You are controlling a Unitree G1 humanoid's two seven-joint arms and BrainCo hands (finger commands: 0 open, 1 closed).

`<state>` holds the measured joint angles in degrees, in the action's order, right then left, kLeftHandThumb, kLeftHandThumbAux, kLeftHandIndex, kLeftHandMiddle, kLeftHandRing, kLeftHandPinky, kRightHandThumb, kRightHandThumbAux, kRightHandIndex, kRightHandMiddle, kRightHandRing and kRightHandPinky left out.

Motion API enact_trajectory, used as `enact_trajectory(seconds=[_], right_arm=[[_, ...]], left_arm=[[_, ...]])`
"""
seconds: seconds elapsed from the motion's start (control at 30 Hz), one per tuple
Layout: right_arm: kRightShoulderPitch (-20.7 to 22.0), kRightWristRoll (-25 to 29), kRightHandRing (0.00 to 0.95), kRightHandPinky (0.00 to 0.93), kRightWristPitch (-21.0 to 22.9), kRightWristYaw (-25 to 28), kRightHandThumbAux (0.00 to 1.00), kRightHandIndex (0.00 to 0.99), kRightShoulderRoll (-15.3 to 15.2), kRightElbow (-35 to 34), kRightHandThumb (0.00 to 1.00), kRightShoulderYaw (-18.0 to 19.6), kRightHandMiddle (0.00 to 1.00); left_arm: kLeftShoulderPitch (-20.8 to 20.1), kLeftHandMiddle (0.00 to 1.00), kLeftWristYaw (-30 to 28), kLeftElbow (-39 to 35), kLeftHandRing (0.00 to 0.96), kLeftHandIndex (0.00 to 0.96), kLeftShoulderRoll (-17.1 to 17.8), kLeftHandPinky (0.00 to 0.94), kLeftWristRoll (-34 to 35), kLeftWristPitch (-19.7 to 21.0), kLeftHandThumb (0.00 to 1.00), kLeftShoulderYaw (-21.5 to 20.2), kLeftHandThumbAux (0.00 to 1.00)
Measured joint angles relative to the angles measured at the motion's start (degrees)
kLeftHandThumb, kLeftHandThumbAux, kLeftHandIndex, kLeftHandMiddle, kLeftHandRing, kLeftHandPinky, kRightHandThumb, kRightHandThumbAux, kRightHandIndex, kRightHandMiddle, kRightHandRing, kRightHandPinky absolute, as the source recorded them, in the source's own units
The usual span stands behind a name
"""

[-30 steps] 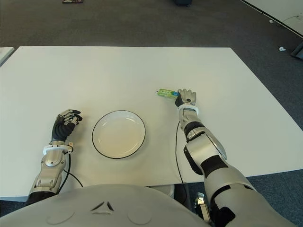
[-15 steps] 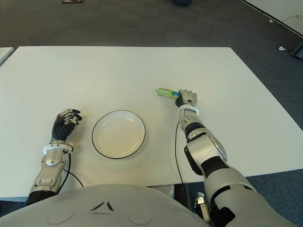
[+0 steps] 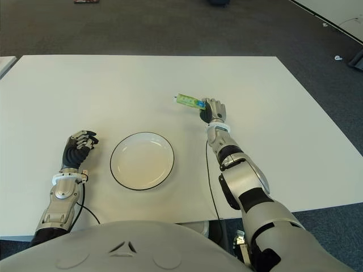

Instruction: Put the toothpaste on the table into the plate.

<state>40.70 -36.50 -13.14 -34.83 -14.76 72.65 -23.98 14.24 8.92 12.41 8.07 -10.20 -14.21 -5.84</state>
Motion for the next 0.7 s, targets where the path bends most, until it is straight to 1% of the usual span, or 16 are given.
enact_trajectory(seconds=[0.2, 0.37, 0.5, 0.63, 0.7], right_arm=[[-0.57, -0.40, 0.872, 0.874, -4.59, -3.33, 0.718, 0.441, 0.14, -3.97, 0.711, -0.74, 0.867], [-2.12, -0.36, 0.873, 0.871, -7.16, -3.75, 0.718, 0.440, 0.60, -6.58, 0.711, -0.96, 0.868], [-4.51, -0.30, 0.869, 0.864, -8.63, -3.60, 0.718, 0.440, 0.90, -10.21, 0.710, -1.00, 0.866], [-8.27, 0.32, 0.863, 0.860, -9.23, -0.59, 0.719, 0.440, 0.72, -18.40, 0.708, -0.86, 0.861], [-10.36, 0.89, 0.861, 0.858, -9.28, 2.04, 0.720, 0.440, 0.76, -23.58, 0.708, -0.79, 0.861]], left_arm=[[-0.25, 0.534, 0.04, -0.02, 0.492, 0.427, 0.00, 0.416, 0.04, 0.47, 0.706, 0.11, 0.723], [-0.53, 0.535, 0.04, -0.03, 0.487, 0.427, -0.02, 0.405, 0.12, 0.63, 0.706, 0.21, 0.722], [-0.60, 0.536, 0.04, -0.09, 0.484, 0.427, -0.02, 0.397, 0.16, 0.97, 0.706, 0.21, 0.722], [-0.65, 0.543, 0.04, -0.16, 0.484, 0.427, 0.00, 0.379, 0.13, 1.21, 0.707, 0.19, 0.722], [-0.68, 0.544, 0.04, -0.17, 0.484, 0.427, 0.02, 0.374, 0.11, 1.31, 0.707, 0.19, 0.722]])
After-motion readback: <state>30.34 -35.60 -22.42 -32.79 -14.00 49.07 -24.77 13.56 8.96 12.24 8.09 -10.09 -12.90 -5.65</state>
